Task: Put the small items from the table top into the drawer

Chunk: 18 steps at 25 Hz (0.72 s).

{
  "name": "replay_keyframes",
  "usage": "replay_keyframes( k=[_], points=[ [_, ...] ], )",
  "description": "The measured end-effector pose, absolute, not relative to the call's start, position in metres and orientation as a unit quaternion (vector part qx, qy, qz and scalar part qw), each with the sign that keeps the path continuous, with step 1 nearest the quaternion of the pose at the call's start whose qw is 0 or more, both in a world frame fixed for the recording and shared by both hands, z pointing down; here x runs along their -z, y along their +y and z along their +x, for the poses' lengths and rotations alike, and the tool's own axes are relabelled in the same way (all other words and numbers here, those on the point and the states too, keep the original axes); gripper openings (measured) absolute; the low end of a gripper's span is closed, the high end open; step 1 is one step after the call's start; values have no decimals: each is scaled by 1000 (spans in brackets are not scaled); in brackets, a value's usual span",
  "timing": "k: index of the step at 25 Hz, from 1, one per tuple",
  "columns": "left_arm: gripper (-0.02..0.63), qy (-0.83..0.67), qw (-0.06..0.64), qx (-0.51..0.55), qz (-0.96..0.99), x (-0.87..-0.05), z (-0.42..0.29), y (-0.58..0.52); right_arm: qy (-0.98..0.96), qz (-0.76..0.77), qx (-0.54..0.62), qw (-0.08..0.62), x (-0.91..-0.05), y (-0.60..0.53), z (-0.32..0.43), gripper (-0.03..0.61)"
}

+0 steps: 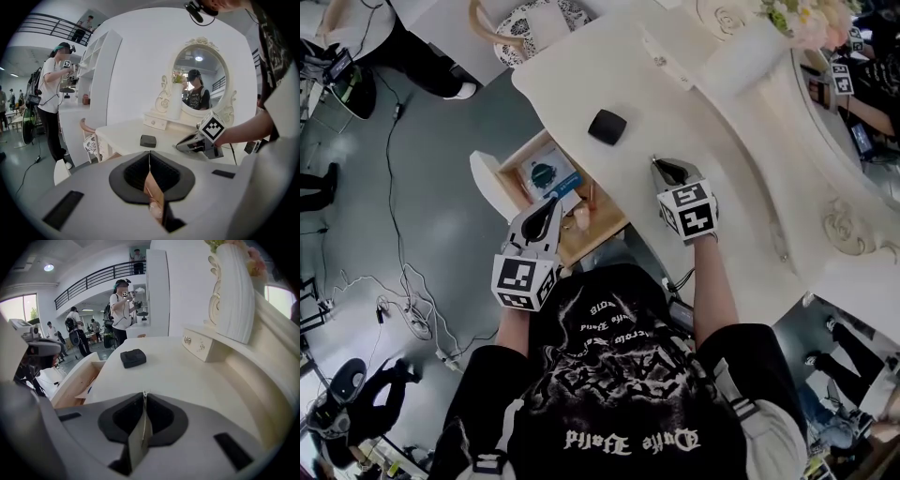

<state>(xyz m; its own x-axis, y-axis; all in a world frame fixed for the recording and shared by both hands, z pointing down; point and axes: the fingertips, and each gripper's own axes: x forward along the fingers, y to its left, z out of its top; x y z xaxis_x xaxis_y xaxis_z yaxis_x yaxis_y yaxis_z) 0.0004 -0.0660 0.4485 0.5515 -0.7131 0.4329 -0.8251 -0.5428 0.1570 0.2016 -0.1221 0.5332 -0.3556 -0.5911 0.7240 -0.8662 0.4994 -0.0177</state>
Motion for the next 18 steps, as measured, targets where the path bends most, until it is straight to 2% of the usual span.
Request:
replay_keyframes(
  k=[18],
  points=[
    [15, -470, 175, -156, 851, -446, -23, -67, -793, 467, -188, 344, -531, -121, 199, 29]
  ],
)
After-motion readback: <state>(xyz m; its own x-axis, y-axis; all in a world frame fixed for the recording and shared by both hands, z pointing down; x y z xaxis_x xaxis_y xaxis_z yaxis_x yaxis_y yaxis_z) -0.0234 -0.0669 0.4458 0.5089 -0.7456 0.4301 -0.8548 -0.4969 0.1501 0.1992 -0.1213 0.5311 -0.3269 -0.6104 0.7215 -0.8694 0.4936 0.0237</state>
